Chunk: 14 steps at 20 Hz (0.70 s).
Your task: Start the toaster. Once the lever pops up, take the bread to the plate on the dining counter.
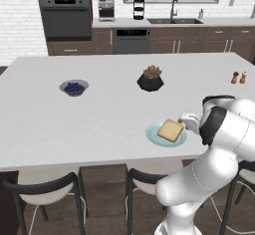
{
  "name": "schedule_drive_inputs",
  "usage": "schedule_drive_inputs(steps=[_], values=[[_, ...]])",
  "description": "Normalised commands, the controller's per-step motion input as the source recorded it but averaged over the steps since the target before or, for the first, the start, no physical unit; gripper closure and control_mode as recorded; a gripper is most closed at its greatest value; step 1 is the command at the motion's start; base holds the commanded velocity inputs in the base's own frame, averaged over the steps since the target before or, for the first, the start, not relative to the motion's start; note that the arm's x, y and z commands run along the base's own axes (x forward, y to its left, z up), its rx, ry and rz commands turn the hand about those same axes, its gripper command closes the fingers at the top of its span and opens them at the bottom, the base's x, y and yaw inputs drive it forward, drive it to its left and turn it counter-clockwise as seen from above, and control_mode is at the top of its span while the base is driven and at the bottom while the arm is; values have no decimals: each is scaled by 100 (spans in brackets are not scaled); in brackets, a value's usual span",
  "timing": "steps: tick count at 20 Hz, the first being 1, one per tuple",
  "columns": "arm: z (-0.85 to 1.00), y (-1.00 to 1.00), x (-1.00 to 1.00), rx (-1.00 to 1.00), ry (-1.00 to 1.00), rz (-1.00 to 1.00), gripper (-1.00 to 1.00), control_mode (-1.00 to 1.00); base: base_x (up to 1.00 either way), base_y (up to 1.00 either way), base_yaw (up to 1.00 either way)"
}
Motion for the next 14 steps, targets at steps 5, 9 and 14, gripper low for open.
schedule_drive_inputs(steps=[5,9,14], values=[[26,-26,-2,-2,3,-14,-100,-100,0,0,0],[36,-33,-13,-7,9,-18,-100,-100,0,0,0],[76,-8,-64,-5,8,-13,-100,-100,0,0,0]])
